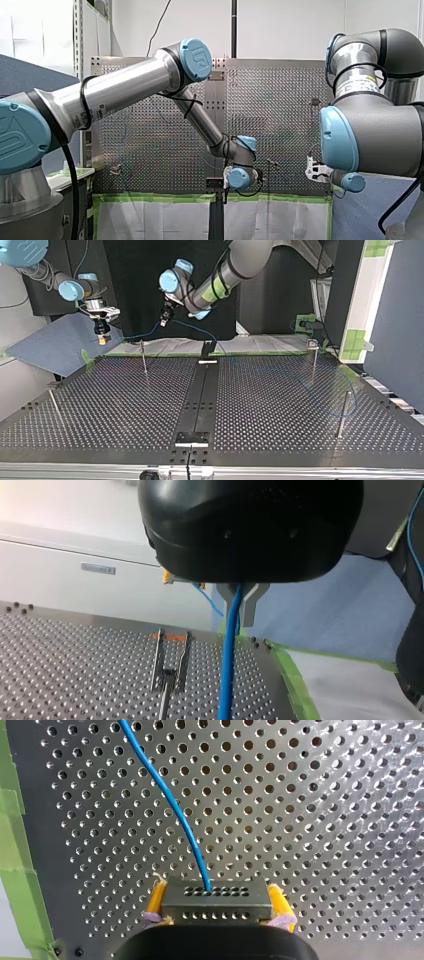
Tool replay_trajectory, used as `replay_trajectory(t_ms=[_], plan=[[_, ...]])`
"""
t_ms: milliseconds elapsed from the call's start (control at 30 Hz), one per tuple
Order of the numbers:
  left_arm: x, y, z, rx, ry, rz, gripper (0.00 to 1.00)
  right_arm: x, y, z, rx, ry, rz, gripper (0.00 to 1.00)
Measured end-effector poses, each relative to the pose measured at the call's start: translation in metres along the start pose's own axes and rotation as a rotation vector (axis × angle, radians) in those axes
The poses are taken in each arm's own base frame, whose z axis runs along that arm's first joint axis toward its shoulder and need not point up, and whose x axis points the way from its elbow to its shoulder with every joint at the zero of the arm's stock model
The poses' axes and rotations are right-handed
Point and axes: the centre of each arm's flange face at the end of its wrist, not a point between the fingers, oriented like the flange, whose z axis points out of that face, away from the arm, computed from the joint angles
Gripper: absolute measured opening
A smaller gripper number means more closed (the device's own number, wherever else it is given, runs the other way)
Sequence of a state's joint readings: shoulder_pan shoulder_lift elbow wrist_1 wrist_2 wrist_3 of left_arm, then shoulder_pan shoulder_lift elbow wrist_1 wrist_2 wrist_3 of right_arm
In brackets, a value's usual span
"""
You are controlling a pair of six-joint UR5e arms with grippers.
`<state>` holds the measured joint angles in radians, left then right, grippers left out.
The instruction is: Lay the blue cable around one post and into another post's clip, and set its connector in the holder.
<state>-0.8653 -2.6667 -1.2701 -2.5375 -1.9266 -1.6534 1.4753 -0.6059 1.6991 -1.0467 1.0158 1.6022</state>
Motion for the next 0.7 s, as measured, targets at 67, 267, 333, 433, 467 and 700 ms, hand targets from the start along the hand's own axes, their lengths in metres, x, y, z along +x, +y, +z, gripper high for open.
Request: replay_trajectory(t_ms=[67, 267, 333, 433, 467, 700], plan=[[0.000, -0.003, -0.002, 0.003, 0.000, 0.004, 0.01, 0.001, -0.001, 0.000, 0.008, 0.000, -0.001, 0.00], [-0.004, -0.010, -0.001, 0.012, -0.011, 0.004, 0.01, 0.017, 0.000, 0.002, 0.017, 0.011, -0.012, 0.00], [-0.009, -0.013, 0.001, 0.014, -0.020, 0.001, 0.01, 0.023, 0.000, 0.002, 0.018, 0.017, -0.015, 0.00], [-0.015, -0.015, 0.006, 0.015, -0.029, -0.005, 0.01, 0.030, 0.001, 0.002, 0.018, 0.023, -0.019, 0.00], [-0.016, -0.016, 0.006, 0.015, -0.030, -0.005, 0.01, 0.032, 0.002, 0.002, 0.018, 0.023, -0.020, 0.00], [-0.022, -0.013, 0.012, 0.009, -0.033, -0.020, 0.01, 0.033, 0.004, -0.001, 0.024, 0.020, -0.017, 0.00]])
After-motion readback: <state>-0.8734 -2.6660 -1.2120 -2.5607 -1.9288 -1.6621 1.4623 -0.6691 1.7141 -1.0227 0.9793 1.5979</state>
